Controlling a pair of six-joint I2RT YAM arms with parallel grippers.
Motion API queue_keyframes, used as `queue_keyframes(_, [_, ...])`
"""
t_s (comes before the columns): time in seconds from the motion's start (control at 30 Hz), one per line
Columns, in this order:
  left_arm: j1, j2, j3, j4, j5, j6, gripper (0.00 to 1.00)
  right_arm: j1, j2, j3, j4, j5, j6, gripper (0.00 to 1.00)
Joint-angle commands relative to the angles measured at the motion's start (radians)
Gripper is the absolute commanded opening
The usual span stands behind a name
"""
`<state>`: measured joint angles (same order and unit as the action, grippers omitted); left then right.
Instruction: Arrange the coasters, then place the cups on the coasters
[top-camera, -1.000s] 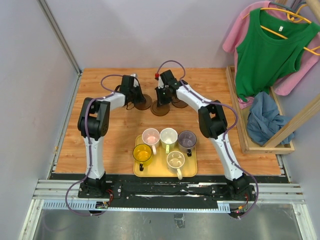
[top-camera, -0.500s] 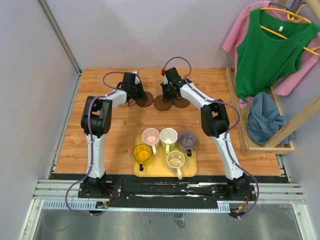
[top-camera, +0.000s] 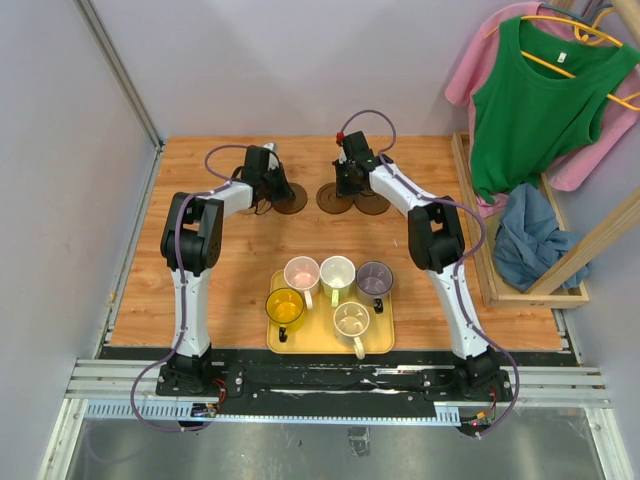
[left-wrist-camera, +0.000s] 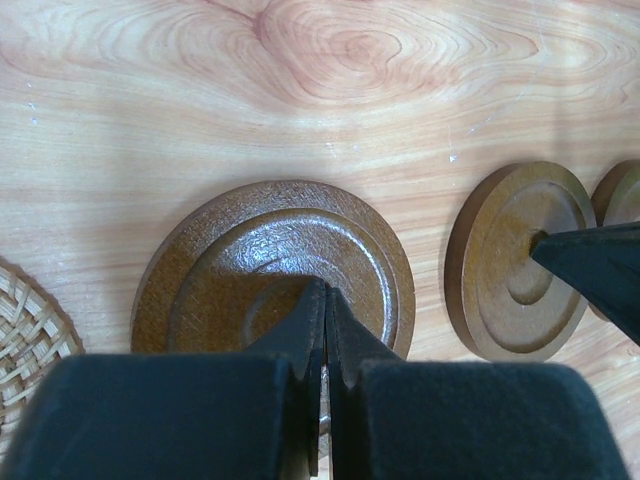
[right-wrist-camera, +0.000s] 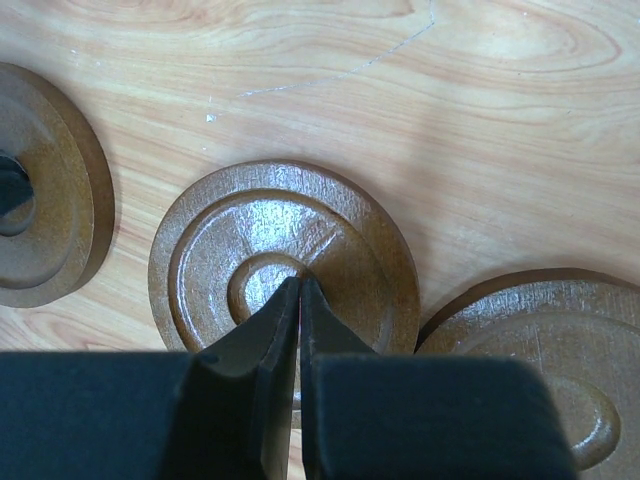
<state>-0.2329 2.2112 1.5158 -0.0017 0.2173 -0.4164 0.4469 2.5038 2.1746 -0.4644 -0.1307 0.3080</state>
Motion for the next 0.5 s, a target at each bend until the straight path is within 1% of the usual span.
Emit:
queue_keyframes(0.0, [-0.004,0.009,-0.044,-0.081,0.020,0.006,0.01,-0.010,0.000,-0.052,-0.043,-0.004,-0.019,0.05])
queue_keyframes(0.47, [-0.004,-0.011,-0.081,-0.058,0.037,0.001,0.00,0.042,-0.003,-0.051,-0.050,-0.043,-0.065,0.06])
